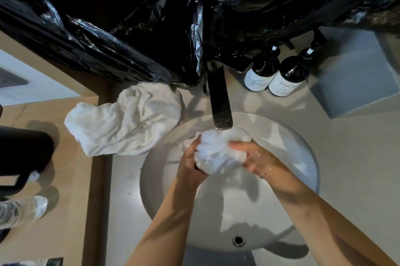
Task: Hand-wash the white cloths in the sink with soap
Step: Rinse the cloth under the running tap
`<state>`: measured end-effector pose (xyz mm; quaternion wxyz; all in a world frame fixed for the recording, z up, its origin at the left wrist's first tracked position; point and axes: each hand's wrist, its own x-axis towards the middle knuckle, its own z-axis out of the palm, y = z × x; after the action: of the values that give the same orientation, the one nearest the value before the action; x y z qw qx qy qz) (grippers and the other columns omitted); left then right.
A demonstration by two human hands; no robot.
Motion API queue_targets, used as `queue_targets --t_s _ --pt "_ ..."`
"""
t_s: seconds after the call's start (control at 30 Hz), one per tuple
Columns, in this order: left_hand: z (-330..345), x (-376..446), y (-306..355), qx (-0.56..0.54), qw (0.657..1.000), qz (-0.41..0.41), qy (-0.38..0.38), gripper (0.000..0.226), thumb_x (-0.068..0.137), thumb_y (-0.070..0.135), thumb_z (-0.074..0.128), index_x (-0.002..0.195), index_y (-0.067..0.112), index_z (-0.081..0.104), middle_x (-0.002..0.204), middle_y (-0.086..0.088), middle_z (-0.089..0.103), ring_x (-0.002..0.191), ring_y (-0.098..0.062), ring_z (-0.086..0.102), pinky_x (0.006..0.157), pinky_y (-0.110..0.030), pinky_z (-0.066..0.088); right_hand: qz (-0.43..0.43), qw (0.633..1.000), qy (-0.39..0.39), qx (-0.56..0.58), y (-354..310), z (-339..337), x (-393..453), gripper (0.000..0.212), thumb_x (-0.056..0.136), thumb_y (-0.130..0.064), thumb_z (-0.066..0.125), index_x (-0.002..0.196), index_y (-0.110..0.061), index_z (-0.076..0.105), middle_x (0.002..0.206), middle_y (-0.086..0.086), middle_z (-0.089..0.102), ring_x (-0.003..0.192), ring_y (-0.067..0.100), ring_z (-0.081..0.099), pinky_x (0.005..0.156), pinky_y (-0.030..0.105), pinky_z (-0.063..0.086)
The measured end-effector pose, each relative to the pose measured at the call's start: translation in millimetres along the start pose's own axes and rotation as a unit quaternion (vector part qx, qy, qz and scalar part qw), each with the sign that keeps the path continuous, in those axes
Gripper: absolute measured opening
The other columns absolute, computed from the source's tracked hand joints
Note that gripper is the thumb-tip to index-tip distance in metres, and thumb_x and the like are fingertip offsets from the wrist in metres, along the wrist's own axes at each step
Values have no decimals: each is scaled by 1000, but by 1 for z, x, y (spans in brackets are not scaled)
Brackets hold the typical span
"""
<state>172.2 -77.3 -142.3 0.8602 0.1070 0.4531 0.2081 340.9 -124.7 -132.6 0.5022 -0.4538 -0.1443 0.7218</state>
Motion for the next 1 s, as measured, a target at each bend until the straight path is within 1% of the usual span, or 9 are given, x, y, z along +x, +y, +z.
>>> queue_targets --t_s 0.03,0.07,0.2,0.3,0.4,0.57,0.67,0.83,1.0 --pt "9 10 -2 24 999 -7 33 26 98 27 44 101 12 65 75 -4 74 74 -19 71 67 -34 57 -9 1000 9 14 1 -5 -1 29 77 -12 66 105 -5 66 98 14 70 88 23 69 73 30 57" --pt "23 13 -4 69 987 15 144 27 97 26 45 104 7 62 78 -9 75 78 -24 70 68 -37 57 -17 999 24 33 2 -9 -2 35 77 -18 74 108 -4 66 103 16 69 93 25 69 77 31 56" --pt "31 30 -4 -63 988 72 121 56 96 33 44 136 -6 47 123 -28 61 103 -36 64 78 -38 57 -15 982 155 108 15 -24 -2 73 73 -42 81 126 3 59 129 26 58 121 38 56 106 46 43" --pt "63 22 -1 -56 966 74 242 45 89 34 59 122 2 62 106 -14 69 83 -26 67 62 -28 50 13 960 241 142 24 -27 0 88 56 -50 88 125 -3 59 130 25 58 118 38 59 105 52 43" --pt "64 19 -7 -63 954 75 283 34 80 38 71 101 11 68 98 -10 71 80 -24 66 62 -29 47 38 940 311 138 28 -31 5 109 44 -60 90 133 -8 53 129 22 60 113 37 63 94 48 52" --pt "49 2 -8 -44 987 88 130 52 91 53 56 111 6 68 106 -16 73 95 -29 72 85 -38 54 83 960 209 165 14 -15 12 62 84 -60 61 120 -10 66 118 16 67 111 31 63 104 44 45" --pt "24 -8 3 57 987 146 31 48 98 39 54 125 1 61 124 -21 65 116 -33 62 100 -44 49 105 964 160 183 11 -3 21 63 85 -60 62 125 -12 62 124 14 64 117 30 60 106 44 43" --pt "-10 -12 24 73 982 173 28 44 97 26 58 136 6 53 134 -21 57 126 -38 53 108 -53 40 107 980 67 154 2 26 33 31 79 -30 62 95 -4 69 91 8 69 104 19 67 75 29 56" --pt "-21 -14 20 44 988 141 50 50 93 34 62 135 8 55 136 -20 56 128 -35 52 114 -57 31 111 981 150 45 12 29 61 27 90 -18 57 110 -2 62 106 16 65 87 24 65 72 31 56"
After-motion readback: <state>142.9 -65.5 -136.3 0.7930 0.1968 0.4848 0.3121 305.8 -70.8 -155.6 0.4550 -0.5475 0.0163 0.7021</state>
